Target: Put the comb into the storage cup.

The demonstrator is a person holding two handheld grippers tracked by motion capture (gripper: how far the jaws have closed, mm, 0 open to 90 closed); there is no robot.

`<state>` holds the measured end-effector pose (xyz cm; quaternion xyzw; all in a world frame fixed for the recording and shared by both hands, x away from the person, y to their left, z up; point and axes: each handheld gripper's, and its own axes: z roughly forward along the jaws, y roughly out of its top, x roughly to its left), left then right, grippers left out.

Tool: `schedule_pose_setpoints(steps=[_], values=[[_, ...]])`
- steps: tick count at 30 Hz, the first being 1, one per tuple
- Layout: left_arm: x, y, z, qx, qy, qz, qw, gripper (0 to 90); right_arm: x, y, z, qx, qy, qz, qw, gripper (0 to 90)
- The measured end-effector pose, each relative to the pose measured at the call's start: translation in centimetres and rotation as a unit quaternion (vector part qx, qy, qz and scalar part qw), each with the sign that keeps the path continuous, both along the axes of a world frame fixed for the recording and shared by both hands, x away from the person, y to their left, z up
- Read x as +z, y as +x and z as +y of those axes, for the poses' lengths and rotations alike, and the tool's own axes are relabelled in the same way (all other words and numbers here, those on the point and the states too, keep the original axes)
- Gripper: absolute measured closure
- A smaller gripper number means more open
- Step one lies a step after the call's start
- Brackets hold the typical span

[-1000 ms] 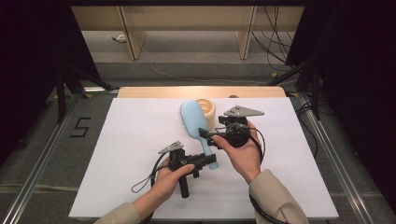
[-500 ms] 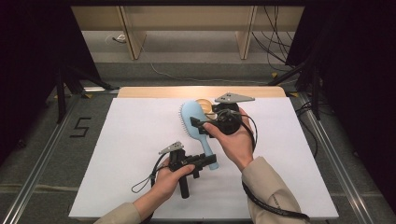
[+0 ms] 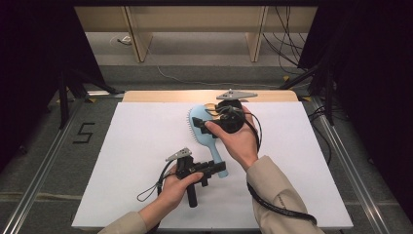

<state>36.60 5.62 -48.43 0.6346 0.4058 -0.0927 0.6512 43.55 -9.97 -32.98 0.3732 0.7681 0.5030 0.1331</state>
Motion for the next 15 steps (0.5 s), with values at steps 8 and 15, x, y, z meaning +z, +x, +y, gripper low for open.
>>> schedule_pose_setpoints(steps=[8,15], values=[[-0.1,0.0,0.0,-0.003,0.002,-0.001,1.0000,65.4,0.3,0.3,0.7,0.005,-0.007,0.006,0.9999,7.6],[0.0,0.0,0.0,-0.002,0.002,-0.001,1.0000,65.4,0.3,0.5,1.2,0.007,-0.015,0.009,0.9998,7.6]])
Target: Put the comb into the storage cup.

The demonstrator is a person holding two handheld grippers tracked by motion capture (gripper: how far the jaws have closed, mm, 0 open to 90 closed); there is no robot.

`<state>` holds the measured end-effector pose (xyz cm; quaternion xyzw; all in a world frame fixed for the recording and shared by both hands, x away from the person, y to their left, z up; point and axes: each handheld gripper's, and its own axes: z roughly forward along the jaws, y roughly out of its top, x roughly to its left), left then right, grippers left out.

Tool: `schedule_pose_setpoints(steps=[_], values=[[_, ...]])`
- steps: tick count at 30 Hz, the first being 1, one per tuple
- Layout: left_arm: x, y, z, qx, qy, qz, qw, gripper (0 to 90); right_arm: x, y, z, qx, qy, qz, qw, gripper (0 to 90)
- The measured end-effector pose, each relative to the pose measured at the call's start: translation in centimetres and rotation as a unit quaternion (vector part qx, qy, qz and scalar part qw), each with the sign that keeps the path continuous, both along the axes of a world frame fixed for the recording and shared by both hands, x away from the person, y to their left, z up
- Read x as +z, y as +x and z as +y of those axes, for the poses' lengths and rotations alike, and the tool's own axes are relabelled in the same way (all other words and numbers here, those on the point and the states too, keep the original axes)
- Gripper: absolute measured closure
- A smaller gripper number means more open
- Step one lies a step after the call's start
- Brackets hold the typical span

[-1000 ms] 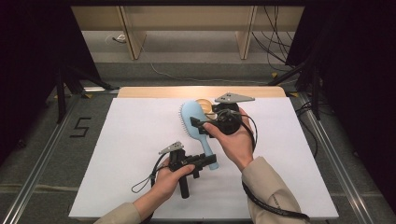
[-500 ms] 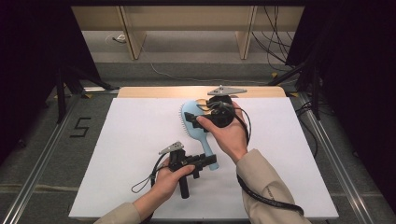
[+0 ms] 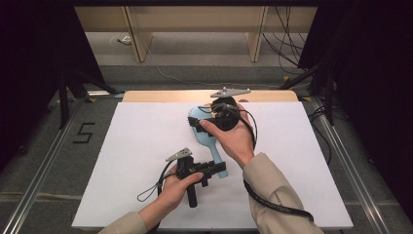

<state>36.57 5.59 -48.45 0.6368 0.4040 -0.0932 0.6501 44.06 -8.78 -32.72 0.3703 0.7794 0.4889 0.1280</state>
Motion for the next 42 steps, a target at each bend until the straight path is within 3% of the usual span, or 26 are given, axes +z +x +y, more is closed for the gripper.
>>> schedule_pose_setpoints(steps=[42], values=[[0.0,-0.1,-0.1,-0.004,0.005,-0.006,1.0000,65.4,-0.8,0.6,1.2,0.005,-0.022,0.019,0.9996,7.6]])
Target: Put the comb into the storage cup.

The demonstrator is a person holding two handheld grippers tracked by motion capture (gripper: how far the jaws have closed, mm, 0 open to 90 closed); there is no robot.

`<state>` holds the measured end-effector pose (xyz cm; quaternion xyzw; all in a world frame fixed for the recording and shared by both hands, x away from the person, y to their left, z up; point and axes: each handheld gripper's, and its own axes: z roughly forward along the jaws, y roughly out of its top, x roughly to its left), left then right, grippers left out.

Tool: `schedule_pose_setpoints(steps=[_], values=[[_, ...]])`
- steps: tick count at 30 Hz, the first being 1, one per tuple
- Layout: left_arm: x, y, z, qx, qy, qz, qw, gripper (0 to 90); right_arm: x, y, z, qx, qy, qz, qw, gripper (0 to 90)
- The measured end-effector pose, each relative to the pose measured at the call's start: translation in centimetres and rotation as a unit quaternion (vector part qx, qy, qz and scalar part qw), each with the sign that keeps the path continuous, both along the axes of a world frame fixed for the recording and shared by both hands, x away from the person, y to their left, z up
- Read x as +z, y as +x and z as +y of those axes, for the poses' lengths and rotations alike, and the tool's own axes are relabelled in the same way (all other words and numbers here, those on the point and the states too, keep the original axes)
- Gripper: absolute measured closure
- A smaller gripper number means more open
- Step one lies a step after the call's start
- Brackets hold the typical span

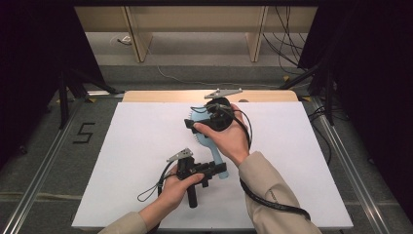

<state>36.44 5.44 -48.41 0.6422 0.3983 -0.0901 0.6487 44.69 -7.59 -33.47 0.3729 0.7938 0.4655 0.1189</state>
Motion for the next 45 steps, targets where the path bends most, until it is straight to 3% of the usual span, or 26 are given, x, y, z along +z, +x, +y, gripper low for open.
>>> schedule_pose_setpoints(steps=[26,45], values=[[-0.03,-0.04,-0.06,-0.003,0.006,-0.004,1.0000,65.4,-0.42,0.37,0.12,0.000,-0.004,0.018,0.9998,9.3],[-0.02,-0.05,-0.05,-0.003,0.008,-0.005,1.0000,65.4,-0.56,0.45,0.24,0.010,-0.009,0.031,0.9994,21.1]])
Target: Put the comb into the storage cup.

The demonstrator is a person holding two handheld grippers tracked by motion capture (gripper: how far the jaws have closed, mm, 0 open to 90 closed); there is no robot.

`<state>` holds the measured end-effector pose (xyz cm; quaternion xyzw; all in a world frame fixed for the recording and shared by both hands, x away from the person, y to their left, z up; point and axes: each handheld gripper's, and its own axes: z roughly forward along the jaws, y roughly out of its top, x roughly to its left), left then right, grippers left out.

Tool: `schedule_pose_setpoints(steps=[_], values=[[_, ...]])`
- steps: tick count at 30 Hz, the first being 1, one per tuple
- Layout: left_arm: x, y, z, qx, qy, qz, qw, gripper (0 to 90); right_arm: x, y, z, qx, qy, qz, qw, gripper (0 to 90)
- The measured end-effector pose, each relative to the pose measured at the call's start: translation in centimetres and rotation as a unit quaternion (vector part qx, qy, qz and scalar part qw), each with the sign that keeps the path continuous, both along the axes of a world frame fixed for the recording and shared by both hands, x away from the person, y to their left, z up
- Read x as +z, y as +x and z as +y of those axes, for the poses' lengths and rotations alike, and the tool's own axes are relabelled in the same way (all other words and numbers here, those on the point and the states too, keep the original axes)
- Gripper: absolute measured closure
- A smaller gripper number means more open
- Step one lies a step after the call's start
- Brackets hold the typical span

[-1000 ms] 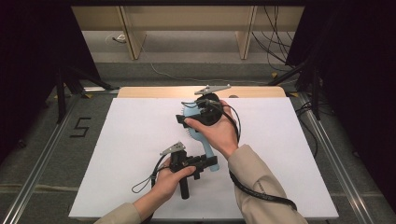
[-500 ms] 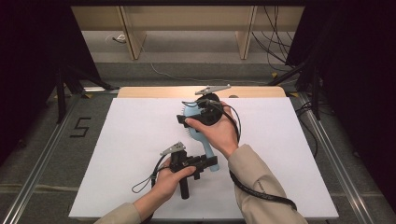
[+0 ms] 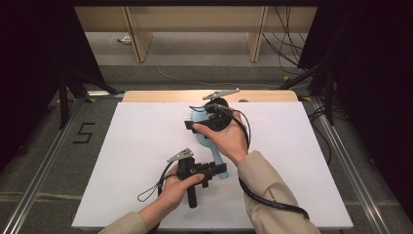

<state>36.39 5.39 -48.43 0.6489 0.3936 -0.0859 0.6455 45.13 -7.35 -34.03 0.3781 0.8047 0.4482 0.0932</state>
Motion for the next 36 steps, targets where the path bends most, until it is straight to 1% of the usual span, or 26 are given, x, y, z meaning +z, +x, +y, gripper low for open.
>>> schedule_pose_setpoints(steps=[6,15,16,17,19,26,36], values=[[-0.02,-0.03,-0.01,-0.001,0.003,-0.001,1.0000,65.4,0.02,-0.05,0.05,0.002,-0.003,0.006,1.0000,21.9],[0.02,-0.03,-0.01,0.000,0.005,-0.006,1.0000,65.4,0.17,-0.11,0.02,0.000,-0.002,0.007,1.0000,22.5],[0.03,-0.03,-0.01,-0.001,0.006,-0.007,1.0000,65.4,0.17,-0.13,0.04,0.001,-0.001,0.008,1.0000,25.1],[0.02,-0.03,0.00,-0.001,0.008,-0.008,0.9999,65.4,0.17,-0.16,0.04,0.005,0.002,0.012,0.9999,25.2],[0.04,-0.05,-0.02,-0.001,0.008,-0.008,0.9999,65.4,0.18,-0.22,0.09,0.005,-0.001,0.009,0.9999,25.2],[0.12,-0.06,-0.01,0.000,0.010,-0.014,0.9999,65.4,0.43,-0.32,0.01,0.002,-0.002,0.010,0.9999,25.3],[0.04,-0.05,-0.01,0.001,0.018,-0.020,0.9996,65.3,0.47,-0.51,-0.04,-0.001,-0.004,0.007,1.0000,25.5]])
